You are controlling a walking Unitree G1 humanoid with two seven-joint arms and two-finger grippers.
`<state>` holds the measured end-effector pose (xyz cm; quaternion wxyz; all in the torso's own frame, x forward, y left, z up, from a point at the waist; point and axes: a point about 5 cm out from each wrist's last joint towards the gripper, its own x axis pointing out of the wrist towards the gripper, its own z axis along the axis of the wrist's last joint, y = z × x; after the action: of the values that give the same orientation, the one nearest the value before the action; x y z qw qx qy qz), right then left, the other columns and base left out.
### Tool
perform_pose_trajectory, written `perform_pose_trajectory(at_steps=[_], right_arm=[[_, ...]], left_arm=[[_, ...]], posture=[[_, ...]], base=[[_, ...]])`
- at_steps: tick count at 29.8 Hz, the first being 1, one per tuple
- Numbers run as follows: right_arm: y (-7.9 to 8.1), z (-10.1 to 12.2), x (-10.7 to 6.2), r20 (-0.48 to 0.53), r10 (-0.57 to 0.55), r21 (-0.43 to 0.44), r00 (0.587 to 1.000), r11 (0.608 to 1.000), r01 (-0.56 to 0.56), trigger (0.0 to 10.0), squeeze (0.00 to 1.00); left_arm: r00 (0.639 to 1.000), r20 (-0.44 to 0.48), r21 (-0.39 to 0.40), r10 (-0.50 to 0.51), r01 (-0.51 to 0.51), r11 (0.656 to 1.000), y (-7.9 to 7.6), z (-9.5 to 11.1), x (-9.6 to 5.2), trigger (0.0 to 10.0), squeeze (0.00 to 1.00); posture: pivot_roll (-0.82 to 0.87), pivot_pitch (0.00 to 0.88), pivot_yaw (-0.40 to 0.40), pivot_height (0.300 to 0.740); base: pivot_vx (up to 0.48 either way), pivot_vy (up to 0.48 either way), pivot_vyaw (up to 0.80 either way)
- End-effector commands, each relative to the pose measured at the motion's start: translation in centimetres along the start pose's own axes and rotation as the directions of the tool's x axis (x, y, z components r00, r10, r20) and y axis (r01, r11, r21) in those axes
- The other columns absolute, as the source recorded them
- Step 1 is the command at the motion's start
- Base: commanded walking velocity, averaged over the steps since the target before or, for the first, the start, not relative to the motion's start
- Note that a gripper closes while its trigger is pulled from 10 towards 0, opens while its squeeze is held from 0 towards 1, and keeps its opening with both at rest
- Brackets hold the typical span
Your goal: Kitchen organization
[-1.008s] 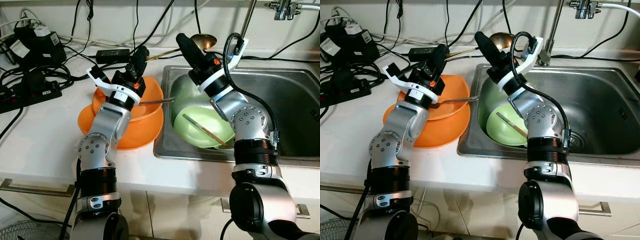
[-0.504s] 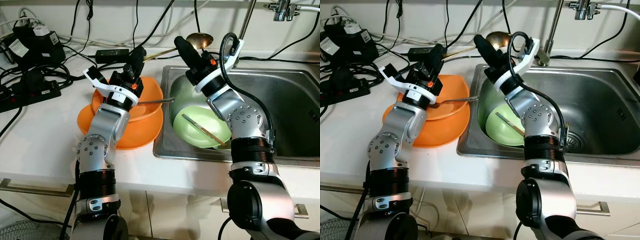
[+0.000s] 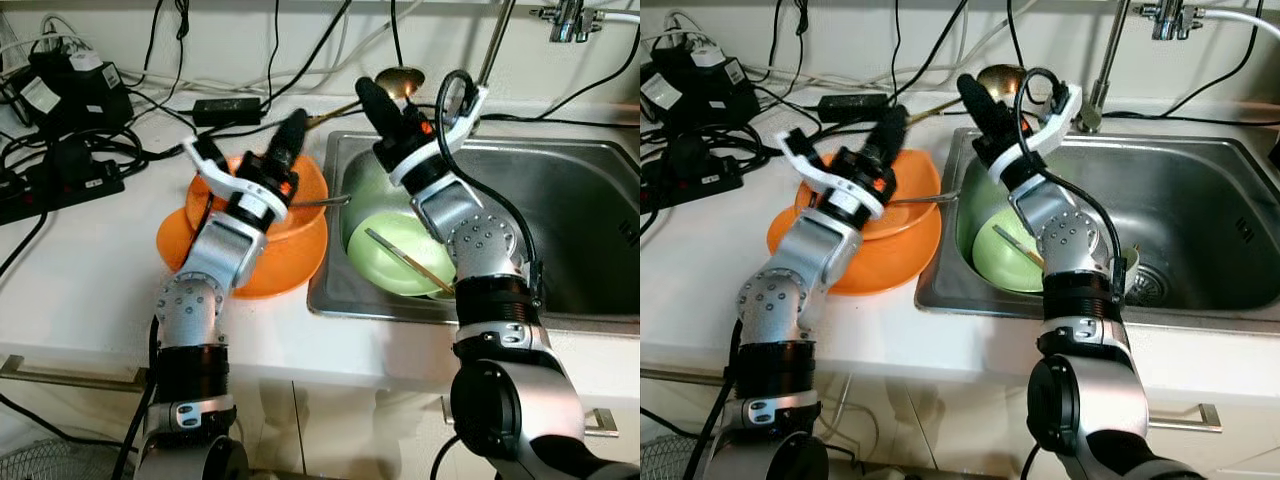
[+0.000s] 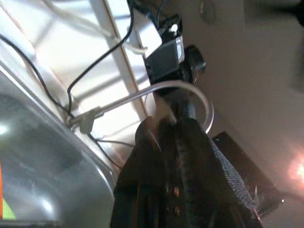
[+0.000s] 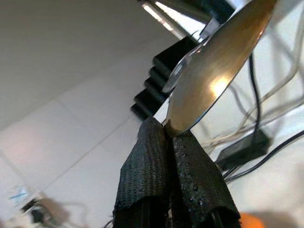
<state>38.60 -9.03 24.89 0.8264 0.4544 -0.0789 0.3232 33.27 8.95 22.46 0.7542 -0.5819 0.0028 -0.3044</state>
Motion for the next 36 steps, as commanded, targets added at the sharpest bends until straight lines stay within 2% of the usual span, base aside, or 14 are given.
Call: perform_pose_trajectory(at_steps=[1, 11, 19, 20, 22, 23, 27, 29, 31, 32, 33, 34, 35, 36], right_arm=[[0.1, 0.4, 0.4, 0.020, -0.026, -0.039, 0.999, 0.999, 0.027, 0.0, 0.00], [-1.9, 1.2, -0.8, 0.069, -0.154, -0.188, 0.986, 0.968, 0.165, 0.0, 0.00], [-4.2, 3.4, -2.7, 0.117, -0.275, -0.421, 0.954, 0.856, 0.299, 0.0, 0.00], [-4.8, 3.7, -3.2, 0.104, -0.299, -0.535, 0.949, 0.787, 0.306, 0.0, 0.00], [-6.1, 3.7, -4.2, 0.077, -0.371, -0.631, 0.925, 0.700, 0.333, 0.0, 0.00], [-6.1, 3.7, -4.2, 0.077, -0.371, -0.631, 0.925, 0.700, 0.333, 0.0, 0.00], [-7.6, 4.2, -6.0, 0.058, -0.439, -0.702, 0.897, 0.621, 0.349, 0.0, 0.00], [-7.9, 4.3, -6.2, 0.057, -0.452, -0.711, 0.890, 0.608, 0.354, 0.0, 0.00], [-8.5, 4.4, -6.8, 0.037, -0.491, -0.755, 0.870, 0.556, 0.346, 0.0, 0.00], [-8.5, 4.4, -6.8, 0.037, -0.491, -0.755, 0.870, 0.556, 0.346, 0.0, 0.00], [-9.1, 4.2, -7.3, 0.003, -0.534, -0.813, 0.846, 0.491, 0.313, 0.0, 0.00], [-9.3, 4.0, -7.5, -0.018, -0.545, -0.836, 0.838, 0.468, 0.286, 0.0, 0.00], [-9.5, 3.9, -7.7, -0.032, -0.552, -0.851, 0.833, 0.453, 0.267, 0.0, 0.00], [-9.6, 3.6, -7.8, -0.057, -0.558, -0.870, 0.828, 0.434, 0.232, 0.0, 0.00]], left_arm=[[1.000, -0.027, 0.011, 0.006, -0.005, 1.000, 0.1, -0.5, 0.1, 10.0, 1.00], [0.997, -0.042, 0.122, 0.059, -0.053, 0.991, 0.2, -0.4, -0.7, 10.0, 1.00], [0.995, -0.025, 0.231, 0.093, -0.085, 0.969, -0.1, 1.0, -1.6, 10.0, 1.00], [0.994, -0.007, 0.247, 0.107, -0.101, 0.964, -0.1, 1.2, -1.7, 10.0, 1.00], [0.994, 0.000, 0.268, 0.108, -0.104, 0.958, -0.2, 1.4, -1.7, 10.0, 1.00], [0.994, 0.000, 0.268, 0.108, -0.104, 0.958, -0.2, 1.4, -1.7, 10.0, 1.00], [0.993, -0.006, 0.325, 0.115, -0.107, 0.939, -0.5, 1.2, -2.0, 10.0, 1.00], [0.993, -0.007, 0.331, 0.116, -0.107, 0.938, -0.5, 1.2, -2.1, 10.0, 1.00], [0.992, -0.016, 0.358, 0.127, -0.113, 0.927, -0.6, 1.3, -2.3, 10.0, 1.00], [0.992, -0.016, 0.358, 0.127, -0.113, 0.927, -0.6, 1.3, -2.3, 10.0, 1.00], [0.977, -0.085, 0.508, 0.197, -0.128, 0.852, -0.1, 1.0, -2.6, 10.0, 1.00], [0.968, -0.124, 0.567, 0.216, -0.110, 0.816, 0.2, 0.6, -2.8, 10.0, 1.00], [0.962, -0.149, 0.600, 0.227, -0.095, 0.794, 0.3, 0.3, -3.0, 10.0, 1.00], [0.958, -0.166, 0.597, 0.232, -0.090, 0.797, 0.4, 0.1, -3.1, 10.0, 1.00]], posture=[[-0.03, 0.000, 0.063, 0.740], [0.01, 0.000, 0.076, 0.740], [0.00, 0.000, 0.089, 0.740], [-0.01, 0.000, 0.084, 0.740], [-0.01, 0.000, 0.081, 0.740], [-0.01, 0.000, 0.081, 0.740], [-0.01, 0.000, 0.076, 0.740], [-0.02, 0.000, 0.075, 0.740], [-0.03, 0.000, 0.074, 0.740], [-0.03, 0.000, 0.074, 0.740], [-0.03, 0.000, 0.072, 0.740], [-0.03, 0.000, 0.067, 0.740], [-0.03, 0.000, 0.067, 0.740], [-0.03, 0.000, 0.065, 0.740]], base=[[0.000, 0.000, 0.00], [0.000, 0.000, 0.00], [0.000, 0.000, 0.00], [0.000, 0.000, 0.00], [0.000, 0.000, 0.00], [0.000, 0.000, 0.00], [0.000, 0.000, 0.00], [0.000, 0.000, 0.00], [0.000, 0.000, 0.00], [0.000, 0.000, 0.00], [0.000, 0.000, 0.00], [0.000, 0.000, 0.00], [0.000, 0.000, 0.00], [0.000, 0.000, 0.00]])
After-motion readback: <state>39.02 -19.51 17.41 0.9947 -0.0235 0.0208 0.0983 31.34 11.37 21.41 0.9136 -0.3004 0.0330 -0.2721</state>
